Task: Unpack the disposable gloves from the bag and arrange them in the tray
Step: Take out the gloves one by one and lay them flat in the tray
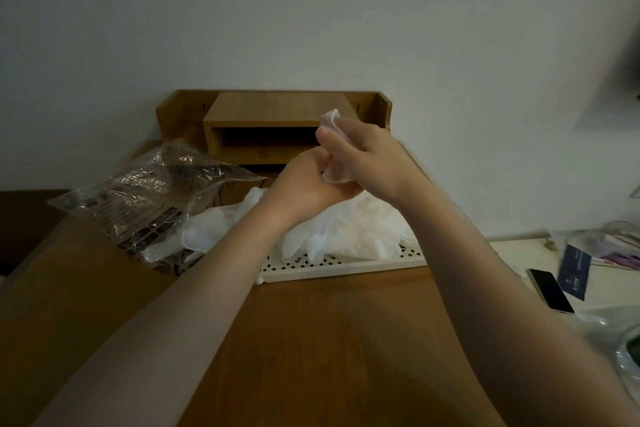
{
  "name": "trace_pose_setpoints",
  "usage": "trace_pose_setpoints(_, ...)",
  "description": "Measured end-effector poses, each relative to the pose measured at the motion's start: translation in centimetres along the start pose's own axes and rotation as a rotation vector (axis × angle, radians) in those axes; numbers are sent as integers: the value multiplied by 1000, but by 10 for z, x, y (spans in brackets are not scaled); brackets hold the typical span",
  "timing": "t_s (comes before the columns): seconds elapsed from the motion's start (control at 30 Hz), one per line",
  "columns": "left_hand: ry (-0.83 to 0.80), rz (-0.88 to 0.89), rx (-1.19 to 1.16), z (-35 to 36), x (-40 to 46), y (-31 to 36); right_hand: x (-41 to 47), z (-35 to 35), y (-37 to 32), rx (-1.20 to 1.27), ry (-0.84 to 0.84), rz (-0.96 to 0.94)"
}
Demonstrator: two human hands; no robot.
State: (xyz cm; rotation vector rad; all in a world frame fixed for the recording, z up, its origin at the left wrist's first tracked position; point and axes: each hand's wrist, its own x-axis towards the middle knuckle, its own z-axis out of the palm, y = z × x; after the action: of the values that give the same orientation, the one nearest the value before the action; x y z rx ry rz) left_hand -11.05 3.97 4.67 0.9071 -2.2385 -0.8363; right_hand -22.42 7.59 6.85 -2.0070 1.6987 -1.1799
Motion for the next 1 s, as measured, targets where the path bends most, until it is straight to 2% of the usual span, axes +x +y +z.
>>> trace_pose_setpoints(0.07,-1,44,169,5,5,1,-2,-2,-2,-4,-36,8)
trace_pose_setpoints(0.13,0,47,158,5,7,-1,-3,-7,-4,100,-3,29)
trace_pose_setpoints(0.27,20,-123,-438,1,1,-2,0,-11,8,354,324,66)
trace_pose_setpoints(0.33,84,-280,-790,2,3,-4,-3,-10,16,375,373,127)
trace_pose_setpoints(0.4,103,-378,-1081,2,8,-8,-11,-5,25,344,196,211)
trace_pose_setpoints(0.47,85,-415,-1252,2,12,-13,-19,3,32,328,-4,290)
trace_pose_setpoints(0.57,129,-371,-1408,1,16,-24,-25,6,51,377,-85,376)
trace_pose_setpoints(0.63,149,-311,-1458,0,17,-32,-28,0,61,494,-87,452)
trace_pose_setpoints(0.77,249,-346,-1457,2,12,-43,-27,-18,74,712,-89,593)
trace_pose_setpoints(0.83,236,-370,-1336,2,11,-46,-23,-28,80,677,-153,582)
trace_pose_setpoints(1.0,190,-501,-927,-3,10,-54,-7,-43,86,384,-317,633)
